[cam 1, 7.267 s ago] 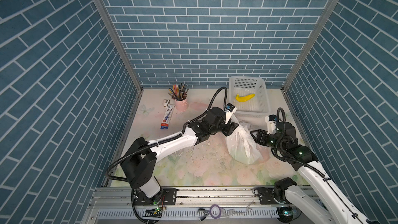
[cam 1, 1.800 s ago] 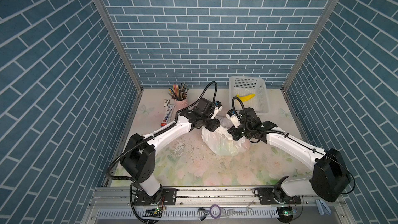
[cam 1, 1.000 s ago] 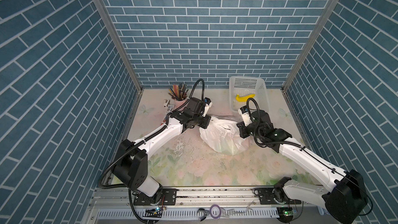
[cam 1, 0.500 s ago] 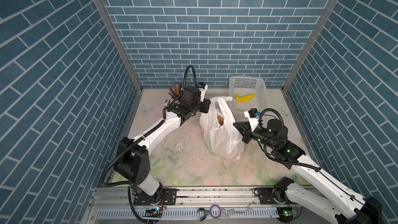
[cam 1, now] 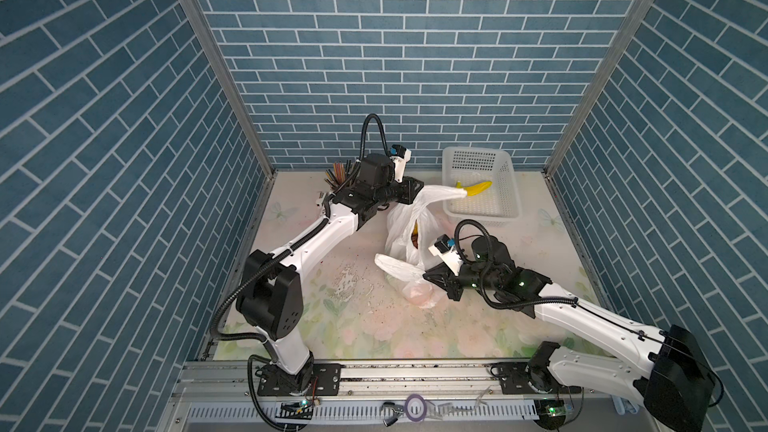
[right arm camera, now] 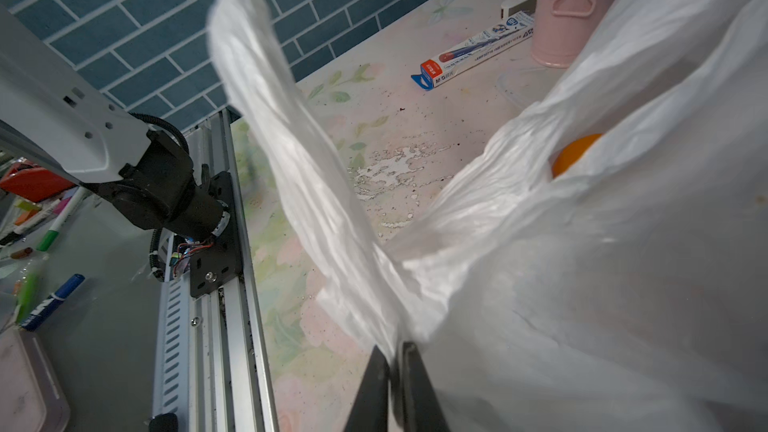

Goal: Untie the knot of the plastic bag and take out the fruit

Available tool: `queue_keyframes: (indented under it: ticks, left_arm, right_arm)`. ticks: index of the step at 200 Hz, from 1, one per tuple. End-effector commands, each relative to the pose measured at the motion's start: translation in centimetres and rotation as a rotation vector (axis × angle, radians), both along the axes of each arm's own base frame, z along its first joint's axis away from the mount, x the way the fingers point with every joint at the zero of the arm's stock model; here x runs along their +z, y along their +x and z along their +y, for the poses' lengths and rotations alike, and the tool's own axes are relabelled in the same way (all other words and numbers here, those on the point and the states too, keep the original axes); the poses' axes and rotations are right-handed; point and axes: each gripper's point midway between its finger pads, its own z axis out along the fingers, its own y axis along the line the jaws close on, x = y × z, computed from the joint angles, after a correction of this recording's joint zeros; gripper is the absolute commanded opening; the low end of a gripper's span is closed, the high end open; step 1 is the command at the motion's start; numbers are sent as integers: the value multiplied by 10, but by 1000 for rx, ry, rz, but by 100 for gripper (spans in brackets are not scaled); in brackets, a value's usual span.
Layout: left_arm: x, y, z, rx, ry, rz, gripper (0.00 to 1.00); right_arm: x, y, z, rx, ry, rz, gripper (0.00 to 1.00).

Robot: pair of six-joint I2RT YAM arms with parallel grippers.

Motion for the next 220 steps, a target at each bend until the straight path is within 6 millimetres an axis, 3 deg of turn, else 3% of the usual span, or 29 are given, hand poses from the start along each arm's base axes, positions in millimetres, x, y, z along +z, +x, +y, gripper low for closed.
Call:
queue_keyframes:
  ticks: [1, 43, 68, 105, 142, 175, 220]
  left_arm:
    - [23, -13, 2, 5, -30, -55, 32]
    - [17, -29, 23, 93, -12, -21, 33]
    - [9, -47, 40, 146, 35, 3, 34]
    - [-10, -81, 60, 154, 82, 32, 37]
    - [-40, -104, 70, 125, 122, 75, 46]
    - [-66, -115, 63, 60, 121, 119, 51]
    - [-81, -116, 49, 7, 98, 151, 60]
  right_arm:
    - [40, 18, -5, -94, 46, -132, 25]
    - [88, 50, -17, -346, 226, -119, 31]
    - [93, 67, -10, -457, 259, 34, 35]
    - [69, 84, 6, -542, 196, 235, 44]
    - [42, 98, 13, -589, 86, 262, 62]
    - [22, 109, 14, -614, -6, 236, 68]
    - [5, 118, 18, -625, -57, 215, 71]
